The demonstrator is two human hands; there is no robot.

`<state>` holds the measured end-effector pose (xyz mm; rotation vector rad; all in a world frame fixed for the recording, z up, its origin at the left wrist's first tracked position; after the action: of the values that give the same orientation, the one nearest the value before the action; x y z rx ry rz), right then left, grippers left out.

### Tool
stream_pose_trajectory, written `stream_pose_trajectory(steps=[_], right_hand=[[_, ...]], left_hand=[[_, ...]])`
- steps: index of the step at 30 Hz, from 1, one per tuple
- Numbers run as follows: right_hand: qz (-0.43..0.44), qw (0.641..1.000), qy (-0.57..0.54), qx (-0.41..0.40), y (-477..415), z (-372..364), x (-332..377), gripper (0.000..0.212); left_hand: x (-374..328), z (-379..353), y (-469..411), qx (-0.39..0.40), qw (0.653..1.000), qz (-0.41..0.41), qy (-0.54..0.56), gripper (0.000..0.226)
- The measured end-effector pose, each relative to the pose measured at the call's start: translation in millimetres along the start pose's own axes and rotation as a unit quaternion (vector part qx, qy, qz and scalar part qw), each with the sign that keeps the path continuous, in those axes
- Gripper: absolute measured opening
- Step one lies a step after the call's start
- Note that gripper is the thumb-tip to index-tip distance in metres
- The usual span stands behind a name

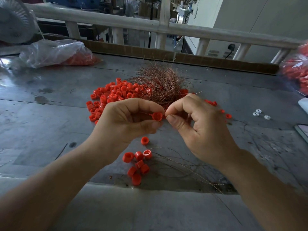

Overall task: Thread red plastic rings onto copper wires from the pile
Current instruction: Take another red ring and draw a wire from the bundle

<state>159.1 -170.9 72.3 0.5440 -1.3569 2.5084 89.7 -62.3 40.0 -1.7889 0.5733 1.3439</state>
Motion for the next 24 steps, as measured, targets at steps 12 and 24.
stream_pose_trajectory(steps=[12, 24], right_hand=[[-0.003, 1.000, 0.025, 0.018, -0.8, -0.2, -2.3, 0.006], [-0.015, 0.999, 0.028, 0.015, -0.5, 0.6, -4.6, 0.005]], left_hand=[[4.5, -0.2, -0.4, 0.032, 0.997, 0.040, 0.051, 0.033], [5.6, 0.2, 0.5, 0.043, 0.997, 0.042, 0.047, 0.032]])
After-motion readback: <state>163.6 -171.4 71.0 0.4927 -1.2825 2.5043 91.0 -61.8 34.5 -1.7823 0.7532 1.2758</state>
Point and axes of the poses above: each hand's wrist, its own y-axis away from the middle knuckle, its own z-axis out of the back of the hand, x = y × z, the point moved 7 cm from there along -y, towards the middle knuckle, and after that the axes turned 12 degrees about -x, right-handed, at the moved point
